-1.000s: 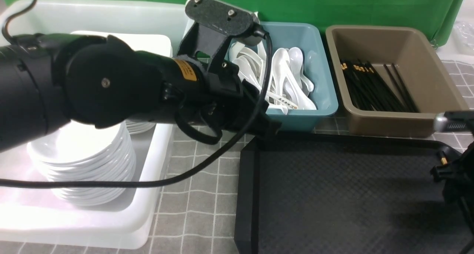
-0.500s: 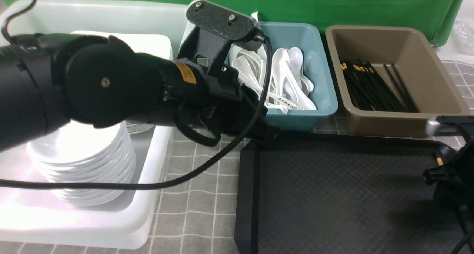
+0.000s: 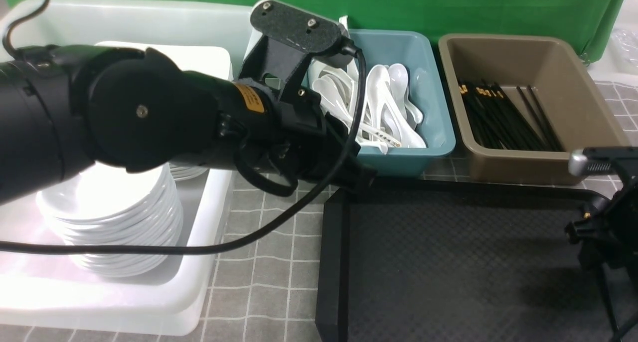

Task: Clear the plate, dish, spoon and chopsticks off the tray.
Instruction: Use the right arm to grab a chopstick from the plate, then use the right arm to put a chopstick into the small storage box on the right

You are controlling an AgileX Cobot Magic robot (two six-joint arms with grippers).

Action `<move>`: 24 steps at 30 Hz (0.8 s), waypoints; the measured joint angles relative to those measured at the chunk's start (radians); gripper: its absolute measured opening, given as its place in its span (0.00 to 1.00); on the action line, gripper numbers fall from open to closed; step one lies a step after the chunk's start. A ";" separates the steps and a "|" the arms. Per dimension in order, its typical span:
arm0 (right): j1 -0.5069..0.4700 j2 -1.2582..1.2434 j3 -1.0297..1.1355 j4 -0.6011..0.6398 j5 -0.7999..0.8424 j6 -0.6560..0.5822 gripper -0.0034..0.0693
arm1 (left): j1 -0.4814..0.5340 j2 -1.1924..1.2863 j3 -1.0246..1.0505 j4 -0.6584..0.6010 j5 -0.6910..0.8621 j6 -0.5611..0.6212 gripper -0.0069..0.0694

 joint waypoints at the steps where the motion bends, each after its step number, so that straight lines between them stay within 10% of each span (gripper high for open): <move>1: 0.000 0.009 0.000 -0.006 0.000 0.009 0.50 | 0.000 0.000 0.000 0.000 0.002 -0.001 0.10; 6: 0.000 0.047 -0.006 -0.063 0.006 0.078 0.49 | 0.000 0.000 0.000 0.000 0.006 -0.011 0.10; 11: 0.007 0.048 -0.007 -0.047 0.015 0.053 0.15 | 0.000 0.000 0.000 0.000 0.005 -0.016 0.10; 24: 0.007 -0.289 0.001 0.160 0.007 -0.148 0.14 | 0.000 0.000 0.000 -0.009 -0.263 -0.006 0.10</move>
